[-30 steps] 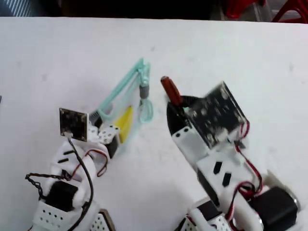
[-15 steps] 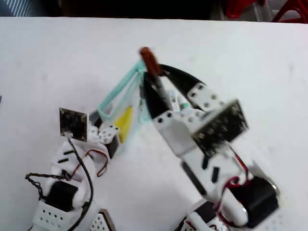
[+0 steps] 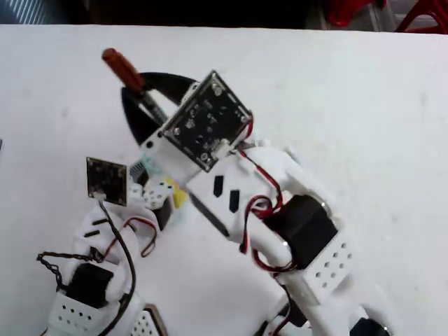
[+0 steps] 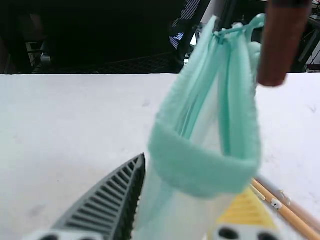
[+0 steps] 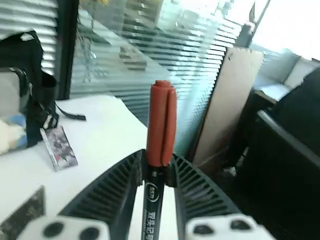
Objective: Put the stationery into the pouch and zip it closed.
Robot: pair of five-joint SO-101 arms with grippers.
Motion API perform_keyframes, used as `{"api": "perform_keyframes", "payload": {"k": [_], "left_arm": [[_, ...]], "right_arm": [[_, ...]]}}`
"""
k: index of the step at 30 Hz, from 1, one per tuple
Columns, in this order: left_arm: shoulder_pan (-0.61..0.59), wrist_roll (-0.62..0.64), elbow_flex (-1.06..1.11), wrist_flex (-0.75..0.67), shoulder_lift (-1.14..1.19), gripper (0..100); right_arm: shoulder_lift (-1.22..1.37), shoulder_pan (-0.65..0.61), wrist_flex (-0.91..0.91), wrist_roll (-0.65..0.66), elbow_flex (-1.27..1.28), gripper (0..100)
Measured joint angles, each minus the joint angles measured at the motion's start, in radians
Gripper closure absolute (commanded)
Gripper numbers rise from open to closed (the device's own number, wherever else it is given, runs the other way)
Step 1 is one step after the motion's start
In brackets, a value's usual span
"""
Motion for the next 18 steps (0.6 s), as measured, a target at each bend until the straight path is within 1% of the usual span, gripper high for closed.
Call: {"api": "perform_keyframes", "payload": {"k": [3, 12, 18], "left_arm": [[0.000, 0.000, 0.000, 0.000, 0.000, 80], [0.000, 0.000, 0.000, 0.000, 0.000, 80], [0.000, 0.000, 0.000, 0.000, 0.000, 80]], "right_arm": [[0.021, -0.018, -0.031, 0.000, -0.014, 98.2], [0.106, -0.015, -0.058, 0.000, -0.012, 98.2], [0.077, -0.003, 0.009, 0.000, 0.058, 98.2]]}}
